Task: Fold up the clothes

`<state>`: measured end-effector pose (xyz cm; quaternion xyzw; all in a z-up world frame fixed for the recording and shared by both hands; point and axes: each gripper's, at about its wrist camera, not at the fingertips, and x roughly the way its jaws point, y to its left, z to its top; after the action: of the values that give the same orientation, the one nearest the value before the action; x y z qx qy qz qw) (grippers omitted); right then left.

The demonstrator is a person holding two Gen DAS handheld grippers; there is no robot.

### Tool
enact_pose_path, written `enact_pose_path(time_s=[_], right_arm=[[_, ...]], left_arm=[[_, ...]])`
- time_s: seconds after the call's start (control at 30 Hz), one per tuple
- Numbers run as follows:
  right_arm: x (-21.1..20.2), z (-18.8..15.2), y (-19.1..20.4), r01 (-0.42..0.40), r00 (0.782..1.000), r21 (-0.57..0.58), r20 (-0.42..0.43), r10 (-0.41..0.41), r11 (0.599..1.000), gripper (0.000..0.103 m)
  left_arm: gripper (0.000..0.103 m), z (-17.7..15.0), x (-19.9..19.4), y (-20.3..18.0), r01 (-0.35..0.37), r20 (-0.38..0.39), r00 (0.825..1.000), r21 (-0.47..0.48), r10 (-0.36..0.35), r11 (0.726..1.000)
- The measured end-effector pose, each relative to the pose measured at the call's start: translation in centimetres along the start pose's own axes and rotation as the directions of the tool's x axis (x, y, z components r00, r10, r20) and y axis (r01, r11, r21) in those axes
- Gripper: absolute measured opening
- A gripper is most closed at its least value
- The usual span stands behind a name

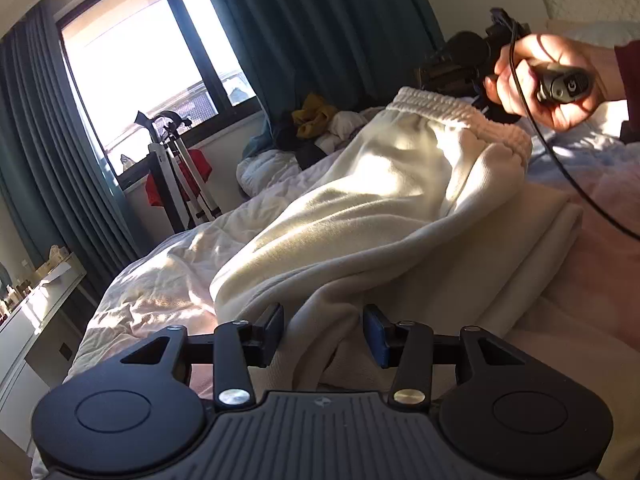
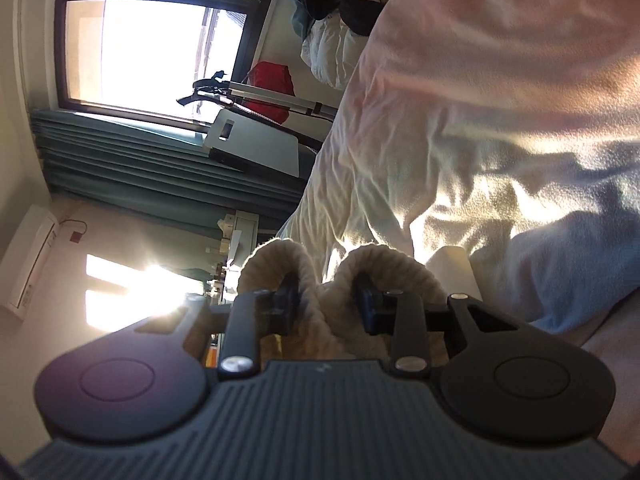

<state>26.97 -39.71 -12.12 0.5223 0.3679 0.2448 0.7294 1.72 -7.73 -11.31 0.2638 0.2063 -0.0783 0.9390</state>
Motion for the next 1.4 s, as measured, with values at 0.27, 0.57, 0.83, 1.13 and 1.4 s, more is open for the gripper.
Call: enact_pose_path(time_s=[0.27,0.57,0.83,1.13,1.4], right_arm=[[-1.2,-0.9,0.7,-0.017,1.0,0.012,0.018,0.017,1.0,0.034],[-4.0,-1.3,-2.8,0.112,0.989,0.155,0.077,-0.126,0.981,0.028],[-4.7,-1.6,-3.0,0.146,0.986,0.097,0.07,-0.153,0.985,0.029],[-10.8,-7.3,2.2,0.188,0.966,-0.087,0.194,-0.168,0.978,0.03],[-11.8,-11.8,3.5,0.298,0.948,-0.214,0.183,-0.262,0.93,0.076]], left_arm=[[0.007,0.1,-2.5,3.5,0.083,0.054,0.996,-0.12,-0.077,0.989],[0.006,-0.7,-4.6,6.3,0.282,0.001,0.956,-0.263,-0.292,0.923],[0.021,-0.1,-5.6,6.6,0.266,0.026,0.961,-0.34,-0.274,0.902],[0.067,1.1,-5.6,9.5,0.266,0.103,0.963,-0.528,-0.25,0.806],[0.082,0.5,-0.5,13.5,0.172,-0.024,0.961,-0.729,-0.275,0.662]])
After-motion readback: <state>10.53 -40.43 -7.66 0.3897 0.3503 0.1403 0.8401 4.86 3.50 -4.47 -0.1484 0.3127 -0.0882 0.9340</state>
